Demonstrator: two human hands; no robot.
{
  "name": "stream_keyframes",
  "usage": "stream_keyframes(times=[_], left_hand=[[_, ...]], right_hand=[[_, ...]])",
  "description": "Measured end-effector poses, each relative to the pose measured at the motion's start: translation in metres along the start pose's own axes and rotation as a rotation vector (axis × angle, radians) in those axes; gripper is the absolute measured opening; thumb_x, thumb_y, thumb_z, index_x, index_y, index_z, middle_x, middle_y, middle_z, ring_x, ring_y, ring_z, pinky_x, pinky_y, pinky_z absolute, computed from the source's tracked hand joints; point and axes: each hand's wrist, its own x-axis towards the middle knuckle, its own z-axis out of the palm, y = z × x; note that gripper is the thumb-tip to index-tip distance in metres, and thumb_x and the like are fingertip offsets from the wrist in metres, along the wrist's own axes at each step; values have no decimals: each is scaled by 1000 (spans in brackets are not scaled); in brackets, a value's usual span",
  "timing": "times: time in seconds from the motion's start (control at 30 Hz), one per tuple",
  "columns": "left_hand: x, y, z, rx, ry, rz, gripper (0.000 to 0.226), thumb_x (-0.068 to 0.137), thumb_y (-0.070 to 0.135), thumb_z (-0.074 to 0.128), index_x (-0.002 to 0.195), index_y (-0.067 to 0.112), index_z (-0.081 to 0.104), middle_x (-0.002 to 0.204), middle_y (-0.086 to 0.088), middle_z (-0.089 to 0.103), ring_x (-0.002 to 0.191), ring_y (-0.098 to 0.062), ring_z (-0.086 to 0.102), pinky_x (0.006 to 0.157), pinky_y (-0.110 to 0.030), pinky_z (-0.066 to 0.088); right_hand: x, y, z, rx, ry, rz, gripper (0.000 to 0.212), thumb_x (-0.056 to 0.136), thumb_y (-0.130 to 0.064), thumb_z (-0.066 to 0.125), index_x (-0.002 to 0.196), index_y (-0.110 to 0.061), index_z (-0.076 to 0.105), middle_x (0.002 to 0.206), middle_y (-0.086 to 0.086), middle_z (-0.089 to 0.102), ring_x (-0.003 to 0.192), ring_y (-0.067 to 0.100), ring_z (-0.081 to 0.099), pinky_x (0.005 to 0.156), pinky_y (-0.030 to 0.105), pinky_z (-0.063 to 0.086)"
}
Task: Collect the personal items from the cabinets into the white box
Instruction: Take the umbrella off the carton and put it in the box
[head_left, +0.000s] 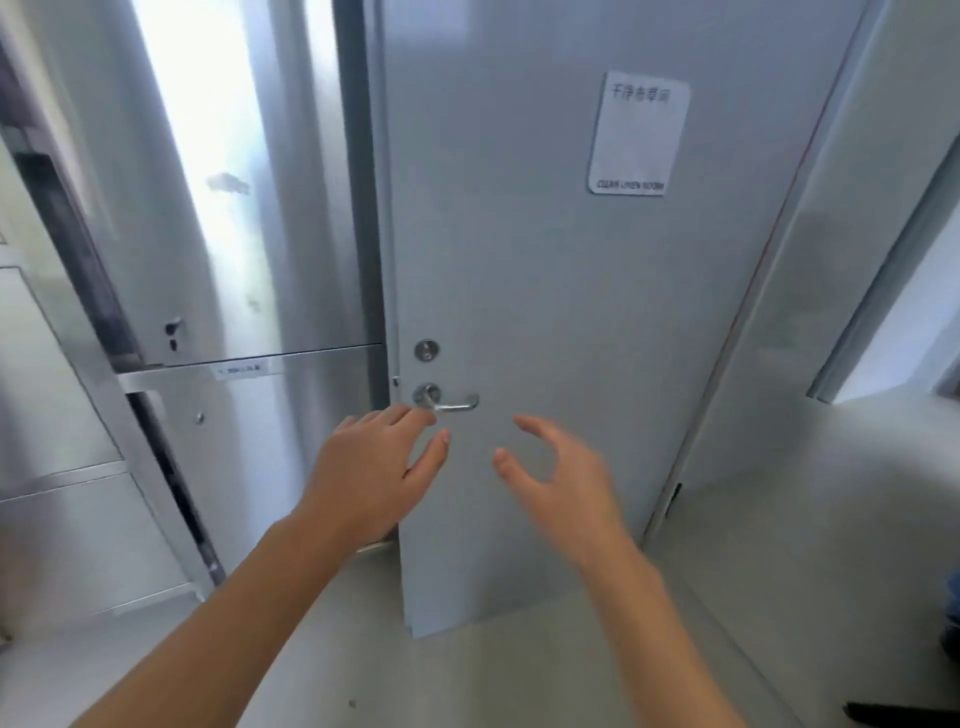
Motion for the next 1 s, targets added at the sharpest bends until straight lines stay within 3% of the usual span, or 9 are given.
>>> stream_keyframes(times=[0.17,0.3,0.47,0.67,0.73,0.87,1.0], left_hand=[[-20,-96,-54,69,39,-87,48,96,57,28,110,30,64,107,12,69,85,-18,63,73,-28,42],[-43,-174,-86,114,59,-159,49,96,57,28,113,30,65,108,13,68,82,-16,62,72,-28,38],[-72,-247,-112,143,67,-235,53,95,58,26,115,28,65,108,12,68,84,-19,62,73,-29,38],[-108,-316,-143,184,71,-396,47,98,56,32,118,28,64,116,11,67,95,-19,64,78,-32,45],[-125,-336,-154,224,67,-463,50,98,58,29,120,29,62,119,11,66,97,-18,65,80,-32,48],[-165,-370,-176,306,60,-619,59,96,60,20,119,28,63,116,8,68,98,-18,65,79,-32,47],[-195,-392,-197,429,63,-774,47,99,52,28,114,25,64,108,6,67,95,-19,63,80,-34,48]], right_hand=[[17,-77,80,72,-53,-98,51,90,-50,69,137,-30,61,138,-13,62,132,6,53,106,18,35],[17,-126,147,130,-147,-132,53,91,-56,64,139,-37,57,140,-21,57,132,0,47,103,18,35],[21,-177,216,172,-207,-164,53,92,-54,64,142,-37,55,142,-19,56,134,2,46,112,27,39],[34,-237,294,204,-335,-251,56,89,-65,59,140,-43,52,143,-22,54,129,0,47,105,24,36],[37,-257,324,227,-410,-279,57,88,-68,58,140,-45,51,142,-28,51,127,-7,43,103,21,32],[33,-295,382,331,-558,-331,51,86,-67,62,134,-50,54,121,-43,45,105,-28,40,95,14,33],[28,-334,431,424,-680,-436,52,81,-66,60,130,-46,60,126,-32,57,116,-9,49,96,15,37]])
